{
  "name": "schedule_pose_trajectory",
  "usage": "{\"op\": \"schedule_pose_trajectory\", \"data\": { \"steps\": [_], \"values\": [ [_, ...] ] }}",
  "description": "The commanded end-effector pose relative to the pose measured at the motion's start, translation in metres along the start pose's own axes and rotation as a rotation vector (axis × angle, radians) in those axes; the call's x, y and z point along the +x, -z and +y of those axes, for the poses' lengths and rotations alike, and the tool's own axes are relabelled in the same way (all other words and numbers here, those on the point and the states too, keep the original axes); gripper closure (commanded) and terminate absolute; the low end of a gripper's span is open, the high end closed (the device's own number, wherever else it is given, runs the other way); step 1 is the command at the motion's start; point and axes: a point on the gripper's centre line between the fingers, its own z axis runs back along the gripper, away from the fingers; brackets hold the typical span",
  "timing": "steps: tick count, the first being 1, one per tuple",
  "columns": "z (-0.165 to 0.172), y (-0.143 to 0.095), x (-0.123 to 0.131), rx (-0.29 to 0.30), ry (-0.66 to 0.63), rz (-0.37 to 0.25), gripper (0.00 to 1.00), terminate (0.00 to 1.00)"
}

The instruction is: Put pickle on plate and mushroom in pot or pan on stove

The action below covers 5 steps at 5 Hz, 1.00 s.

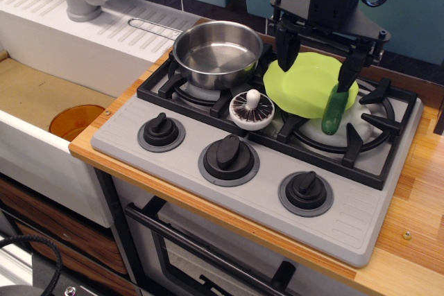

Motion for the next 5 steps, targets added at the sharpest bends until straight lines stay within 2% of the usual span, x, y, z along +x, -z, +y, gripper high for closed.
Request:
{"op": "schedule_pose_trajectory", "data": {
  "steps": [1,2,5],
  "values": [
    [0.011,-0.019,0.004,0.035,-0.033,-0.159,0.0,0.0],
    [0.022,-0.017,0.002,0.075,-0.041,-0.216,0.0,0.0],
    [0.04,-0.007,-0.003,0.074,-0.038,-0.247,0.0,0.0]
  ]
}}
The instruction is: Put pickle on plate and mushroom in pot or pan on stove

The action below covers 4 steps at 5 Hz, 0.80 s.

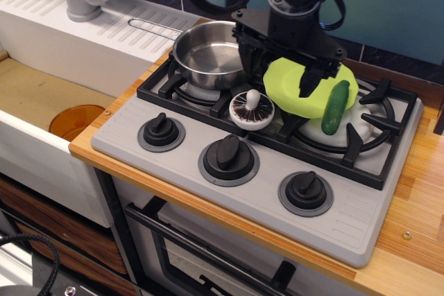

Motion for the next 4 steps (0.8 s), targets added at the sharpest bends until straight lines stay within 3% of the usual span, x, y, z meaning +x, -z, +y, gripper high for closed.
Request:
{"op": "schedule_pose_trajectory", "data": {
  "steps": [1,4],
  "values": [
    [0.013,-0.011,0.008,-0.018,-0.017,-0.089,0.0,0.0],
    [0.019,0.0,-0.001,-0.026,-0.041,-0.104,0.0,0.0]
  ]
}}
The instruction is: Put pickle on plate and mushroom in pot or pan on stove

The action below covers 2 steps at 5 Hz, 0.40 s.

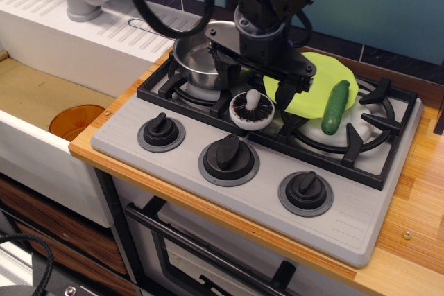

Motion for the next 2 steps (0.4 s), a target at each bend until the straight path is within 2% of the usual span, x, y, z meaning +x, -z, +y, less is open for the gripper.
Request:
{"op": "schedule_pose_trajectory", "data": {
  "steps": [1,2],
  "values": [
    [0.0009,-0.0108,0.0131,-0.012,-0.037,-0.058,0.0,0.0],
    [0.0008,-0.0081,0.0103,-0.016,-0.04,-0.06,0.0,0.0]
  ]
}}
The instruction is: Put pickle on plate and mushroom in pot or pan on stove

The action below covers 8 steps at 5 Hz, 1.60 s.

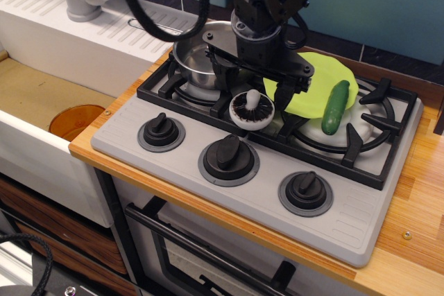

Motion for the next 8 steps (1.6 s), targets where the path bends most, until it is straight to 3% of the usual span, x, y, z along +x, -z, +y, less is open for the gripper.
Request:
{"op": "schedule_pose_trajectory", "data": {
  "steps": [1,2,3,7,8],
  "values": [
    [0.001,-0.009,0.009,-0.007,-0.012,-0.052,0.0,0.0],
    [0.003,-0.009,0.008,0.003,-0.014,-0.054,0.0,0.0],
    [0.002,-0.005,0.007,-0.001,-0.026,-0.052,1.0,0.0],
    [-0.003,-0.003,0.008,-0.003,-0.049,-0.043,1.0,0.0],
    [-0.002,-0.019,0.01,0.009,-0.043,-0.014,1.0,0.0]
  ]
}}
